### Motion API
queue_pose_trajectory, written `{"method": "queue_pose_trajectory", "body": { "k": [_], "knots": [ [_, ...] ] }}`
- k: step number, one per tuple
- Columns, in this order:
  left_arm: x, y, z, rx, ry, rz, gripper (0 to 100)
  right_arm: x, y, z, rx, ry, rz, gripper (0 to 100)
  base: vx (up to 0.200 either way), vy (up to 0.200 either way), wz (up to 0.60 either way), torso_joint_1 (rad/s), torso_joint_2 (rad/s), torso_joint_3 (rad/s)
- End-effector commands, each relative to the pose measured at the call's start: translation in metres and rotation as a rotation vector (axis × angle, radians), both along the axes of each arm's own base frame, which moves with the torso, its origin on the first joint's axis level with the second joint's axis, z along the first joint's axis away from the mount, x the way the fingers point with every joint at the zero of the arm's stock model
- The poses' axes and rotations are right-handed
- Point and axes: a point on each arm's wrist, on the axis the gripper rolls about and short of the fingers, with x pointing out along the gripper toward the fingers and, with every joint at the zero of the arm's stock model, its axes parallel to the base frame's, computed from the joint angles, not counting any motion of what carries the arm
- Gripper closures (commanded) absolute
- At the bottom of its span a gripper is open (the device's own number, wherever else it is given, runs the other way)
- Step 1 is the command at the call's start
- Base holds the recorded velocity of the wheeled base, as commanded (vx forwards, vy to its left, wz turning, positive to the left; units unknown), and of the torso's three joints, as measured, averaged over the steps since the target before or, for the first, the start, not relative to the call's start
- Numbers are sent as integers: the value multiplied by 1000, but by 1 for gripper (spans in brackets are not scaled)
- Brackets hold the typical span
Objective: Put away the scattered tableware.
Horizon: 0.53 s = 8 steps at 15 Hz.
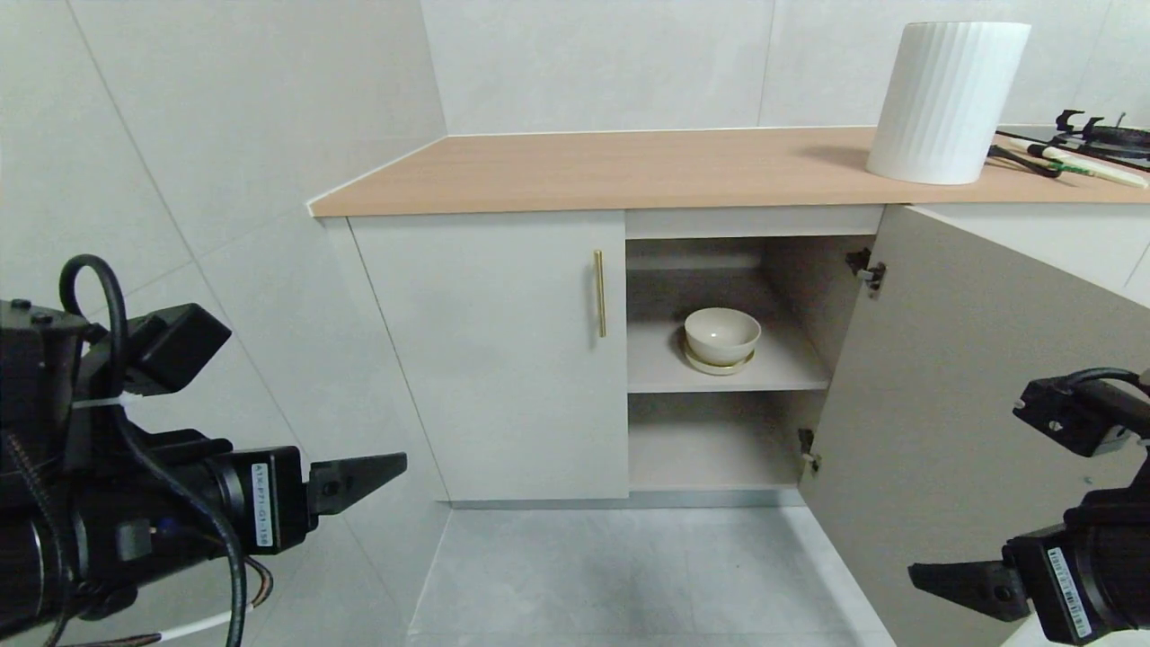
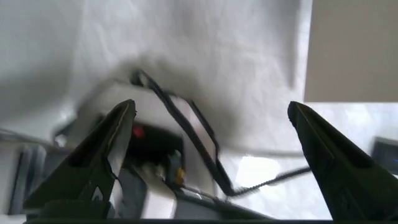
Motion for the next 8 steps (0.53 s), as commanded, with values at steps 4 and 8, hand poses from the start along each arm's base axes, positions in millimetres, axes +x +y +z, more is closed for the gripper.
{"method": "queue_pose_trajectory", "body": {
  "k": [4,8],
  "knots": [
    [1,0,-1,0,3,0,0,-3,-2,1,-4,-1,4,0,0,0,0,0,0,0],
    [0,0,0,2,1,0,0,-11,-8,7,-31,27,-6,0,0,-150,0,1,-1,9]
  ]
}}
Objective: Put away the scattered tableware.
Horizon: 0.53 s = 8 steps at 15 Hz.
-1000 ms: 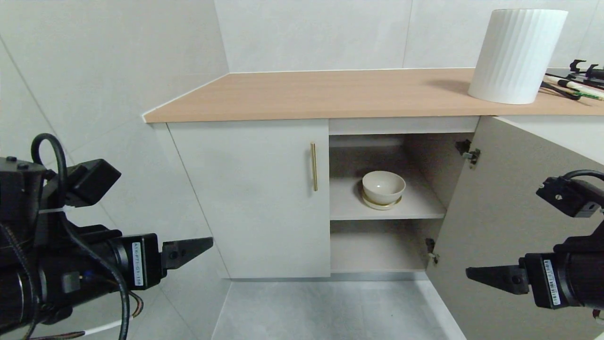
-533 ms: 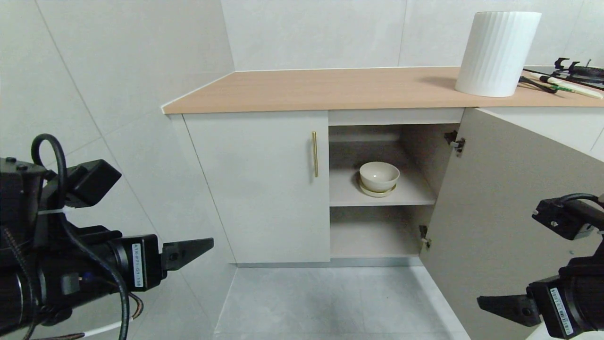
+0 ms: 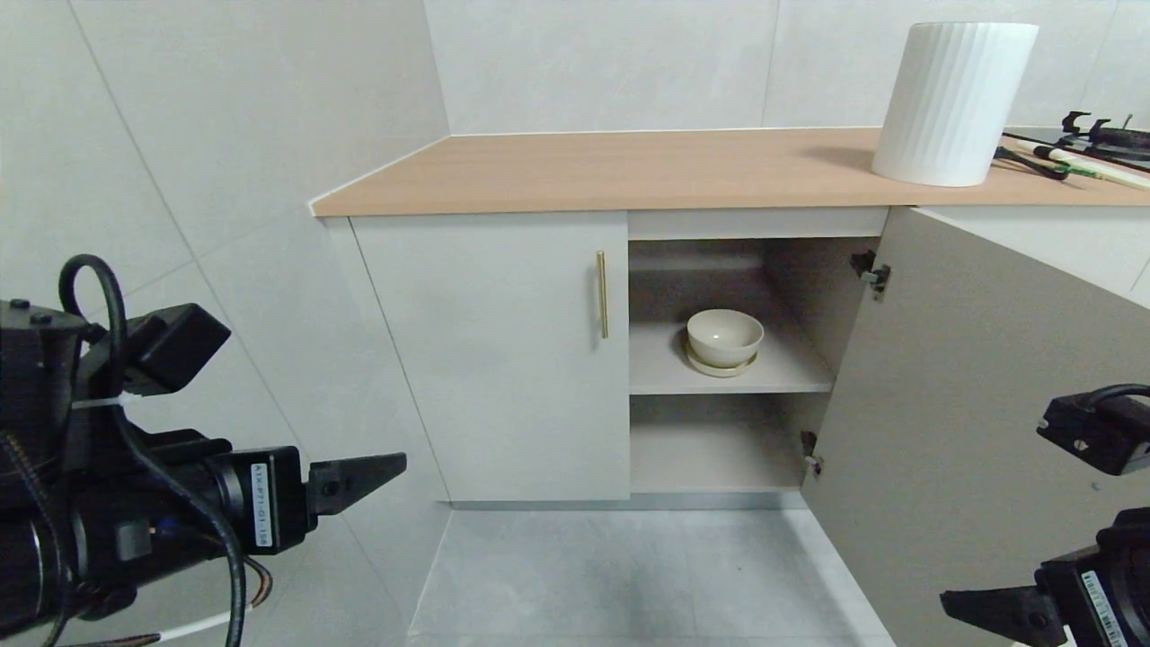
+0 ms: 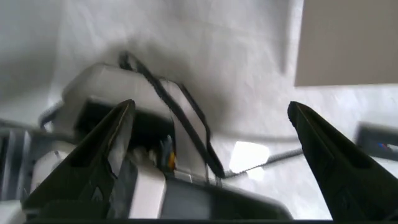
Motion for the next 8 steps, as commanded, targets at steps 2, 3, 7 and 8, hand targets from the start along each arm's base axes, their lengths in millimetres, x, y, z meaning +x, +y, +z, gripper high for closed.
{"method": "queue_pose_trajectory", "body": {
  "k": [2,3,7,8],
  "knots": [
    [0,0,0,3,1,-2,0,-7,-5,6,-22,21,1,0,0,-200,0,10,0,2],
    [0,0,0,7,0,-4,0,-10,-7,4,-48,44,8,0,0,-200,0,12,2,2],
    [0,0,0,7,0,-4,0,-18,-14,3,-149,68,-11,0,0,-200,0,2,2,4],
    [0,0,0,7,0,-4,0,-21,-17,3,-164,77,-13,0,0,-200,0,2,2,2]
  ]
}}
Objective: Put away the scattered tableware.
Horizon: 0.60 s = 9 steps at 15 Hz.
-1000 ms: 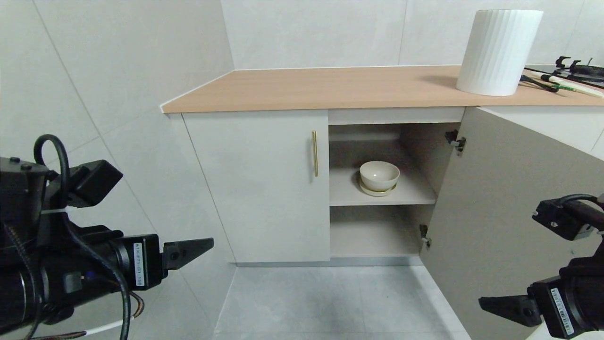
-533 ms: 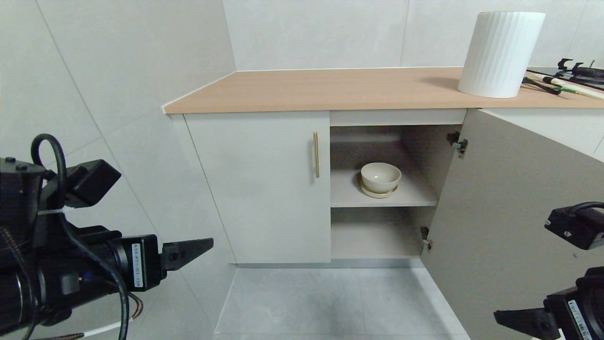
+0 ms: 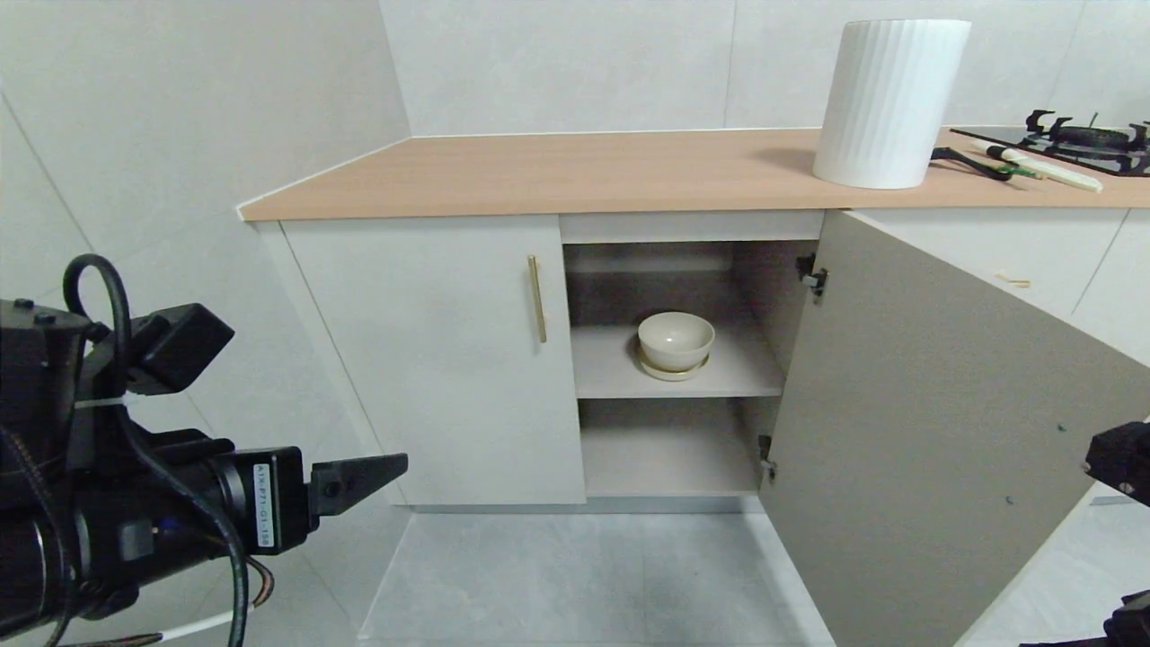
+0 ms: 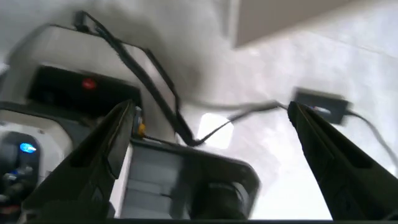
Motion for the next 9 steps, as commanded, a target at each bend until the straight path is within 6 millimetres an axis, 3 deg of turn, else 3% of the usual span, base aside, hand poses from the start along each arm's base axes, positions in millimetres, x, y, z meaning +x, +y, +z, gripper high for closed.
{"method": "queue_pose_trajectory", "body": {
  "k": [1,3,9],
  "knots": [
    [0,0,0,1,1,1,0,-3,-4,3,-4,-10,-11,0,0,-200,0,2,2,-2],
    [0,0,-1,2,4,1,0,1,-11,5,-40,-26,-70,0,0,-200,0,2,0,2],
    [0,0,-3,5,10,-1,0,19,-39,10,-97,-66,-251,0,0,0,0,0,0,0]
  ]
}}
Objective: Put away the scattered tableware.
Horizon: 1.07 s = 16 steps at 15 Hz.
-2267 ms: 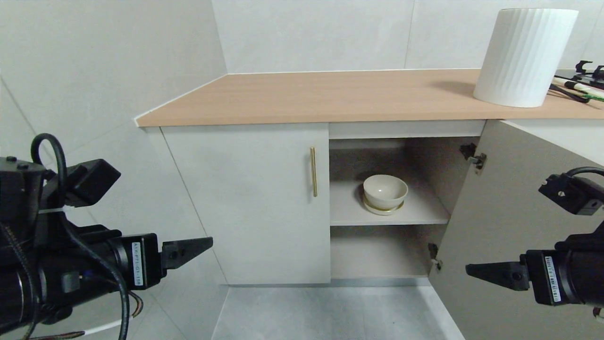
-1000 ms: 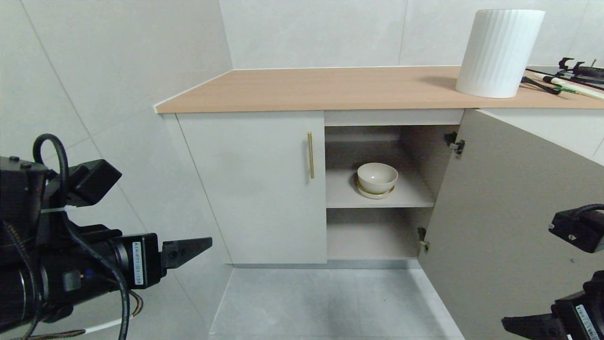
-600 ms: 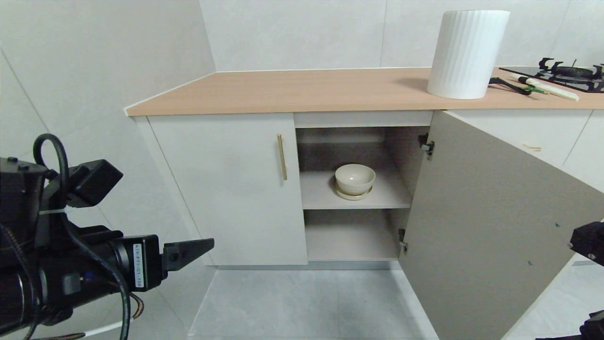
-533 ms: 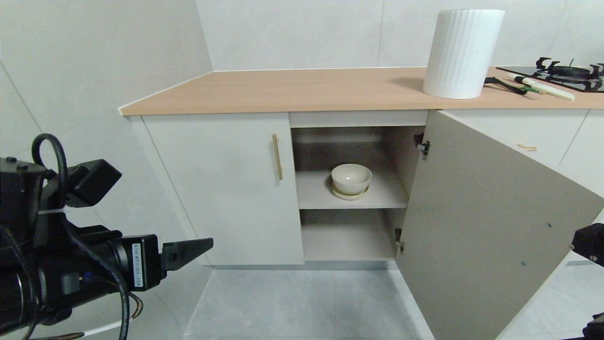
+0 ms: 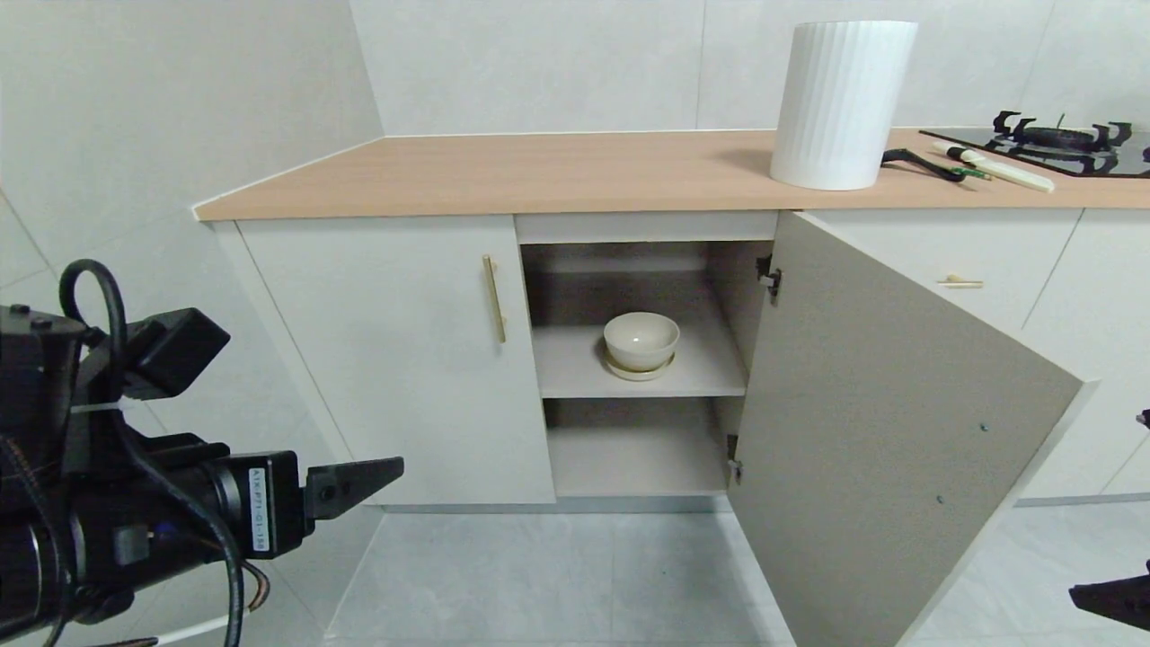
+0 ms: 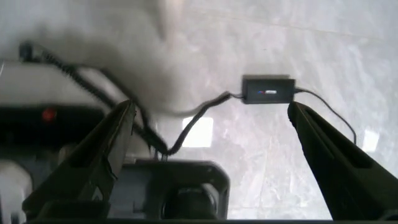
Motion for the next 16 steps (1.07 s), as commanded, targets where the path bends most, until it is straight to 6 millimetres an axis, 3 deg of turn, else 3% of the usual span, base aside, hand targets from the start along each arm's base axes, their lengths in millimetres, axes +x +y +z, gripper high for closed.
{"method": "queue_pose_trajectory", "body": {
  "k": [1,7,16],
  "knots": [
    [0,0,-1,2,3,0,0,10,-10,1,-8,-20,-79,0,0,0,0,0,0,0],
    [0,0,0,-1,-1,2,0,60,-29,-3,-5,-176,-261,0,0,0,0,0,0,0],
    [0,0,0,-1,-1,2,0,101,-32,-19,73,-233,-365,0,0,0,0,0,0,0]
  ]
}}
